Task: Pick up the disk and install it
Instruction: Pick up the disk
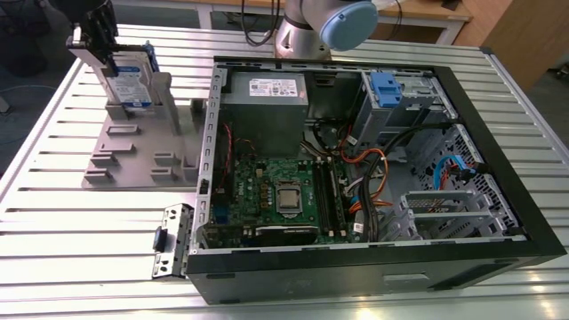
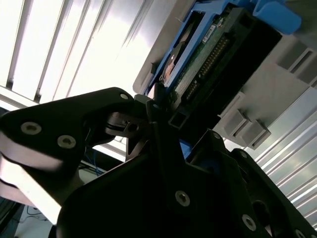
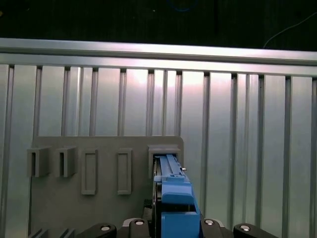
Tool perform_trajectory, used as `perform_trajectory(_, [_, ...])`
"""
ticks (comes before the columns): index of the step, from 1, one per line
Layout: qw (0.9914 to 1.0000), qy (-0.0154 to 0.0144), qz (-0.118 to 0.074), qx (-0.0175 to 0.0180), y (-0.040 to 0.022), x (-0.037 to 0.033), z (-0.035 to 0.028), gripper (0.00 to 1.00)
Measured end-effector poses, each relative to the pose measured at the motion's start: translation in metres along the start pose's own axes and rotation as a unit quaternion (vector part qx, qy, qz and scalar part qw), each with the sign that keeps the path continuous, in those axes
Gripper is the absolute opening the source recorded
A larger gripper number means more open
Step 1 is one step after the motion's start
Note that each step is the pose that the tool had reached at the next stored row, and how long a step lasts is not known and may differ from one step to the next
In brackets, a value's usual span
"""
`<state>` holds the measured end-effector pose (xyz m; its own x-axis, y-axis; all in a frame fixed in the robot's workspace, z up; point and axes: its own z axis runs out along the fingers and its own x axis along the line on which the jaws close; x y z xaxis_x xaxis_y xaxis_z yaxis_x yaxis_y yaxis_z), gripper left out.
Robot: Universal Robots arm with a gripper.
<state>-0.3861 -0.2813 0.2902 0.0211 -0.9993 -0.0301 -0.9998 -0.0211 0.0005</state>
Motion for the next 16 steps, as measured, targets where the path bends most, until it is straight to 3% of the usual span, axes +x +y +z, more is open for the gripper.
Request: perform_trajectory(16, [0.99999,-0.004,0.0,0.0001,0.0,-0.0008,-0.0275,0.36])
